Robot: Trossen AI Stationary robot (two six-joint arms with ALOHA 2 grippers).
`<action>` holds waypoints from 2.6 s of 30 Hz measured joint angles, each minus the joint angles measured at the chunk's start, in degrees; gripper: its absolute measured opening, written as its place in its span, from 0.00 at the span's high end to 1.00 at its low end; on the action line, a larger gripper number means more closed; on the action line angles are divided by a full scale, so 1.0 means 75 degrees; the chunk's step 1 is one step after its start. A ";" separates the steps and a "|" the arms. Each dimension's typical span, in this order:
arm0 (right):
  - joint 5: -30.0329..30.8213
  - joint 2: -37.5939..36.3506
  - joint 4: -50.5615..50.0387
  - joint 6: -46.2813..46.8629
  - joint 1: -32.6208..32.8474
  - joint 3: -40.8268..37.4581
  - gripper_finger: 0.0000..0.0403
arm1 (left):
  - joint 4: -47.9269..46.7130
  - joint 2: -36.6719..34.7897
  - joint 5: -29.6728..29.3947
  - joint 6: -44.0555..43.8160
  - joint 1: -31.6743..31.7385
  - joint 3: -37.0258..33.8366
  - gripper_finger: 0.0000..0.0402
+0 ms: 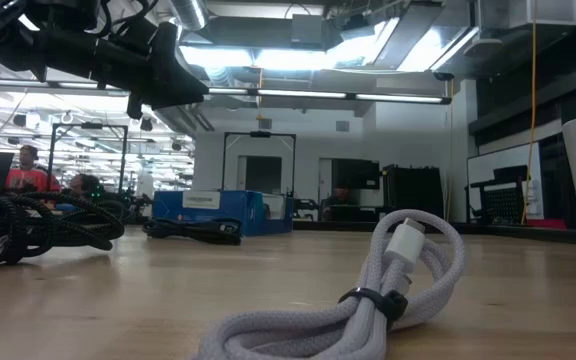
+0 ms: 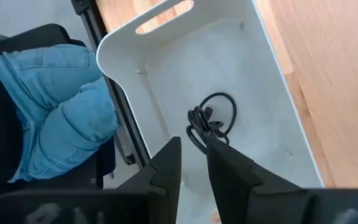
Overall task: Pick and place USB-C Cables
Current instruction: Put the top right black charger cable into the white bin, then put the left white charger cable into the white bin
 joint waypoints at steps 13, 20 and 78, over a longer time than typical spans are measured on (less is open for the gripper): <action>-0.1868 0.0435 0.0019 0.0496 -0.0127 0.0000 0.80 | 0.0000 0.0000 0.0000 0.0000 0.0000 0.0000 0.75; -0.1695 0.0781 -0.0035 -0.0087 -0.0364 0.0000 0.80 | -0.0003 0.0000 0.0000 0.0001 0.0000 0.0000 0.75; 0.0388 0.0793 -0.0386 -0.3312 -0.2199 0.0219 0.74 | 0.0000 0.0000 0.0000 0.0003 0.0000 0.0000 0.75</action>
